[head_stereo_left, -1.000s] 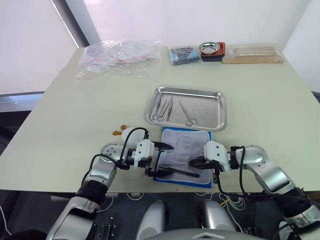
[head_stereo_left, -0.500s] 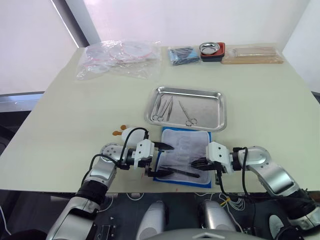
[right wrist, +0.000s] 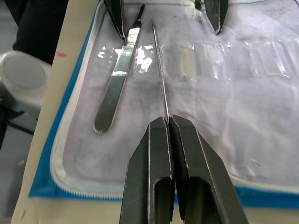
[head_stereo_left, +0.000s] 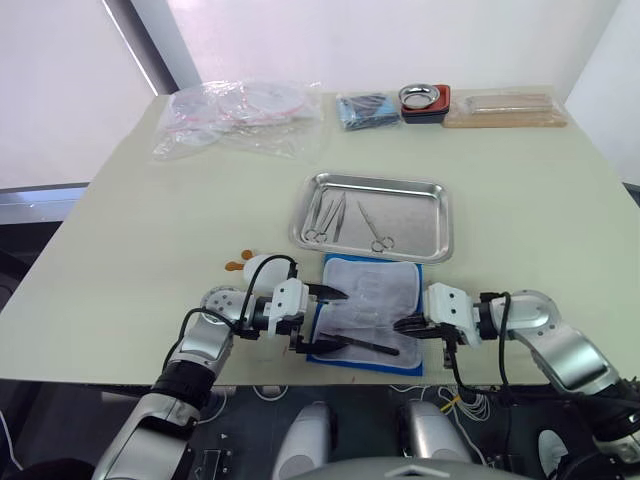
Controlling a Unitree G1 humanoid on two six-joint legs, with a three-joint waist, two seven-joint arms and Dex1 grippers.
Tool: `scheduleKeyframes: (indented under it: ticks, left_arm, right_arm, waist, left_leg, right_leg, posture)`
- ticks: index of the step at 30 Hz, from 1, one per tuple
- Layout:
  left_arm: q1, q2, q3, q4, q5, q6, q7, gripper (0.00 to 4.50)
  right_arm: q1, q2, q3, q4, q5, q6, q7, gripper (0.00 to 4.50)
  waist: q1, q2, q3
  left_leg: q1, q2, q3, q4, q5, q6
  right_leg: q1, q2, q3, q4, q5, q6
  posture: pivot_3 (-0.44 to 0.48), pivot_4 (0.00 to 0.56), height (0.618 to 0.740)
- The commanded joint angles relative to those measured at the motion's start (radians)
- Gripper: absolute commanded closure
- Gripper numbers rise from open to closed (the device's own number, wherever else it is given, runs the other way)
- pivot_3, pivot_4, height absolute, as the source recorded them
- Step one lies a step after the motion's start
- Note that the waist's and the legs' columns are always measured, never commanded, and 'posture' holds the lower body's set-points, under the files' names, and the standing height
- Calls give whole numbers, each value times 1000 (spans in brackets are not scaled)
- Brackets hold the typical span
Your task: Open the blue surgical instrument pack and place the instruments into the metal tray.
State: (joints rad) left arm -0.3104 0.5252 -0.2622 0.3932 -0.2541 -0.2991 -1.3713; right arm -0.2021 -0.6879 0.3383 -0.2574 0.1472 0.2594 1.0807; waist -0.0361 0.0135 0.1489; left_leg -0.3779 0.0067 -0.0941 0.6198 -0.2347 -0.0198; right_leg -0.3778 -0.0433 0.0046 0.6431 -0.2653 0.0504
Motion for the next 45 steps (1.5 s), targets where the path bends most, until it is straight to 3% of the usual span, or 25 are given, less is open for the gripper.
scheduleKeyframes:
  ticks: [1, 30, 45]
  left_arm:
    - [47, 37, -31, 109, 101, 38, 28, 0]
    - [39, 27, -37, 125, 100, 31, 31, 0]
    - [33, 15, -42, 132, 104, 29, 37, 0]
  right_arm:
    - [-1, -21, -44, -53, 4, -22, -7, 4452]
    - [66, -199, -202, -79, 68, -103, 65, 4452]
    - [94, -274, -323, 6, 119, -185, 148, 4452]
  waist:
    - [0, -1, 0]
    - [6, -2, 1]
    - [8, -2, 1]
  left_leg:
    - [0, 0, 0, 0, 0, 0]
    - [0, 0, 2, 0, 0, 0]
    - [1, 0, 5, 0, 0, 0]
  right_leg:
    - [0, 0, 0, 0, 0, 0]
    - [0, 0, 2, 0, 0, 0]
    - [0, 0, 5, 0, 0, 0]
  posture:
    - [0, 150, 740]
    - [0, 150, 740]
    - [0, 150, 740]
